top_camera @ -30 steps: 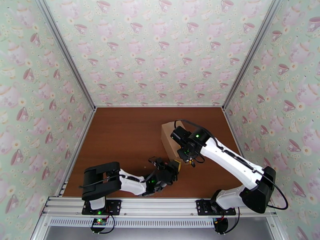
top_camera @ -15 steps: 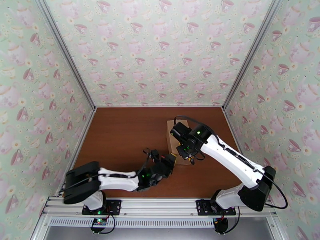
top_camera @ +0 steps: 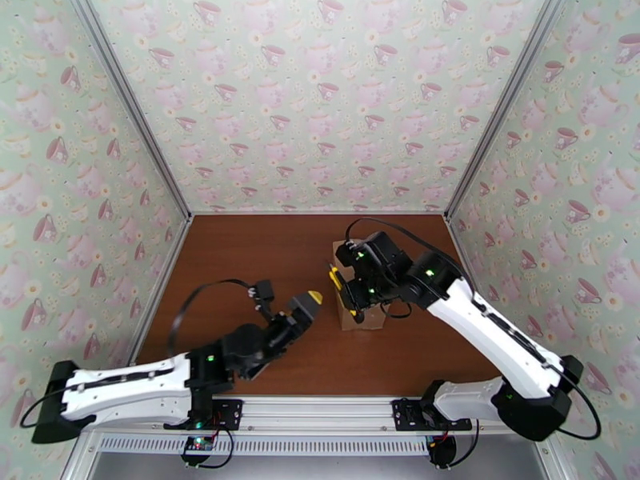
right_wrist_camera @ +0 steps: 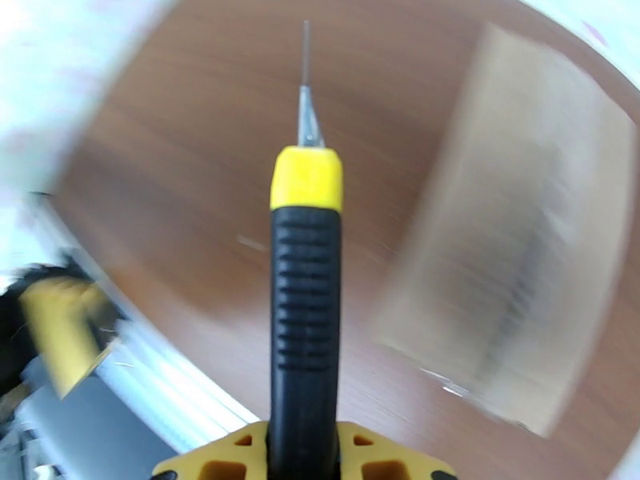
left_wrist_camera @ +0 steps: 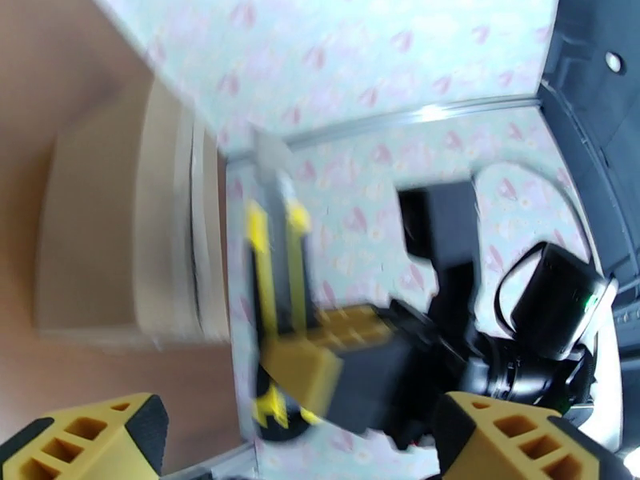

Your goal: Unpack the express box

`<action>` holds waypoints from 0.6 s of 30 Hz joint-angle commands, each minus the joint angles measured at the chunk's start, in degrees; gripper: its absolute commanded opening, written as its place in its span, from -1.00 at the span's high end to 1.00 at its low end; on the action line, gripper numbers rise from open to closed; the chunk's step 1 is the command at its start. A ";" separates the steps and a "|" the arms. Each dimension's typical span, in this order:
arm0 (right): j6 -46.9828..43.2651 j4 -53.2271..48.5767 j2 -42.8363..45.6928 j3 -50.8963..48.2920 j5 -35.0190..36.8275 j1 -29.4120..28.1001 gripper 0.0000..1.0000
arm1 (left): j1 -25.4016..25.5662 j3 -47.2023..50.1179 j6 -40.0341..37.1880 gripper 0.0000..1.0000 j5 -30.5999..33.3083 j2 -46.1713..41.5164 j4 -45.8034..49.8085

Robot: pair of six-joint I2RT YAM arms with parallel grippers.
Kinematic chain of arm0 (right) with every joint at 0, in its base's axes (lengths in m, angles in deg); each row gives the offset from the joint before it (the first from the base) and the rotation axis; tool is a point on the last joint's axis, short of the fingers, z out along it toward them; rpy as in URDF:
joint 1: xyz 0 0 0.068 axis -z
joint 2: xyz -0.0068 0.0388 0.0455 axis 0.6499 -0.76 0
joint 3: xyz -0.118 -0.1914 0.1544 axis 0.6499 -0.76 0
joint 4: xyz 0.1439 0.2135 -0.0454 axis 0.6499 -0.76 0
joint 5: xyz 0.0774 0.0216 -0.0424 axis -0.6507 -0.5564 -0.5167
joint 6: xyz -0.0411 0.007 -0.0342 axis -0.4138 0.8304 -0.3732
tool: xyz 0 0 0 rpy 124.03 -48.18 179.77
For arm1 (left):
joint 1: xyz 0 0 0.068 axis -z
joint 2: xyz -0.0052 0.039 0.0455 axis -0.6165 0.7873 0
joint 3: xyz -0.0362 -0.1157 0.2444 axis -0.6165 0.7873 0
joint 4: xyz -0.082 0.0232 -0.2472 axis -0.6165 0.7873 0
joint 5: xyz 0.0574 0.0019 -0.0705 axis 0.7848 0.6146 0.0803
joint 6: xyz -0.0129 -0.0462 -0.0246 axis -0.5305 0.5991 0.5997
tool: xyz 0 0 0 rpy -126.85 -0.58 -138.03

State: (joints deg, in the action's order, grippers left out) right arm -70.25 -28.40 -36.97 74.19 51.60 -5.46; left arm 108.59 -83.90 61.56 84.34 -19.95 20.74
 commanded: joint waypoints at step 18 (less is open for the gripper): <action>12.09 27.82 1.45 -5.18 -25.14 0.31 1.00 | -16.78 -11.12 -23.30 -0.49 -26.55 3.32 -6.00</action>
State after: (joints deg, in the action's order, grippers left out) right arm -59.76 -3.59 -36.25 69.45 28.91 -5.46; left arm 93.11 -93.00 39.55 63.67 -17.52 15.87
